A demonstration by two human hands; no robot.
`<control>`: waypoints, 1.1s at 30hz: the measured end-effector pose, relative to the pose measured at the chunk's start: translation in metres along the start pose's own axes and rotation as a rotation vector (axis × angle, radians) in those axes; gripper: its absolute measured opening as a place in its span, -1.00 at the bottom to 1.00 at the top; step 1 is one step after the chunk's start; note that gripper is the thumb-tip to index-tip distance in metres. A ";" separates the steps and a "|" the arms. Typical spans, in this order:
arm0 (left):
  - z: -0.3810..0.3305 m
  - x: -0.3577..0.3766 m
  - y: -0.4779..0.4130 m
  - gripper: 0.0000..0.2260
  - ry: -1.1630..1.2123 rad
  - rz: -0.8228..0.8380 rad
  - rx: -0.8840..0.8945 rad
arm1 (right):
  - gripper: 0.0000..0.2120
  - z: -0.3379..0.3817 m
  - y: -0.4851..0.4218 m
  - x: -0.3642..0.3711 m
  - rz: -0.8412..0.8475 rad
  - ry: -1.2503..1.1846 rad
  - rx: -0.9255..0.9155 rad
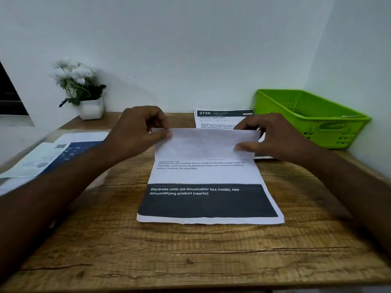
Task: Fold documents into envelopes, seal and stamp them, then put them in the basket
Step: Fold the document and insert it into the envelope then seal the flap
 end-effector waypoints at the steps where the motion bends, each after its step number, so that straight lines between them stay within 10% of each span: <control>1: -0.002 -0.001 0.000 -0.86 -0.015 0.004 0.036 | -0.72 -0.001 0.001 0.001 0.015 -0.003 0.008; 18: -0.018 0.021 0.017 -0.66 -0.124 0.504 0.181 | -0.58 0.002 0.018 0.028 0.496 -0.036 0.185; 33: -0.014 0.051 0.026 -0.41 -0.061 0.811 0.155 | -0.31 0.000 0.019 0.044 0.505 0.086 0.244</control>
Point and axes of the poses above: each hand's wrist, its own y-axis away from the middle knuckle, its own x-axis out of the palm, z = x × y, the point moved 7 cm from there along -y, towards the middle knuckle, and after that the axes turned 14 degrees about -y, right-handed, at the moved point
